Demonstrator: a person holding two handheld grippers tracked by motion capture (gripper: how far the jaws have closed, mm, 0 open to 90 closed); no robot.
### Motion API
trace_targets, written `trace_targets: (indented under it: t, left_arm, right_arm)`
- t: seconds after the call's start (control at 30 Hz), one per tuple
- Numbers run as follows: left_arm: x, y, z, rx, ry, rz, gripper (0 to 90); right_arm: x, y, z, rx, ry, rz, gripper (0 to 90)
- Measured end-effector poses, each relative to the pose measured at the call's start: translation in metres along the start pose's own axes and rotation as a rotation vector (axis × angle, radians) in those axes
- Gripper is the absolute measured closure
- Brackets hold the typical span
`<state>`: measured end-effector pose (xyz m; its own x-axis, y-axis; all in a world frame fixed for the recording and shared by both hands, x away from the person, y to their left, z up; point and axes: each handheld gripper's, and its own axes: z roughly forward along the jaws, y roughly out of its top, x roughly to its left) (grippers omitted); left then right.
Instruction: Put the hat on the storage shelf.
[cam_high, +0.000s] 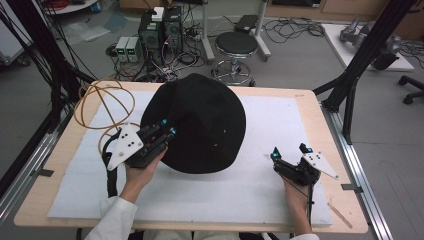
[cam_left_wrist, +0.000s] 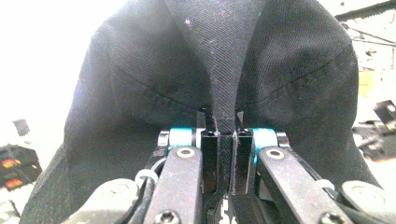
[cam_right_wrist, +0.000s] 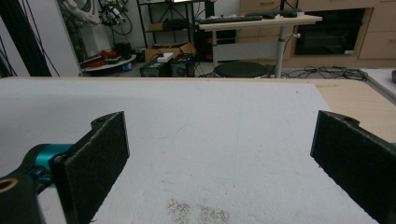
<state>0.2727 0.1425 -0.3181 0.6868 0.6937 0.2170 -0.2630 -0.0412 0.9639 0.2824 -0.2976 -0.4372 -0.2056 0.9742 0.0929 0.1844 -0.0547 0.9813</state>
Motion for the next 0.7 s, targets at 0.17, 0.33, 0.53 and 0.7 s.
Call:
trace_targets:
  t: [0.17,0.33,0.53,0.7]
  left_arm:
    - [0.003,0.007,0.001,0.0,0.029,0.028,86.0]
    - [0.007,0.014,0.0,-0.005,0.064,0.048,86.0]
    - [0.016,0.023,-0.003,0.004,0.134,0.098,86.0]
    - [0.021,0.029,-0.007,-0.003,0.157,0.118,86.0]
  right_arm:
    - [0.0,0.0,0.0,-0.001,-0.001,-0.002,3.4]
    - [0.0,0.0,0.0,-0.003,0.0,-0.001,3.4]
    - [-0.001,0.0,0.0,-0.009,-0.001,-0.003,3.4]
    - [-0.001,0.0,0.0,-0.009,-0.001,-0.002,3.4]
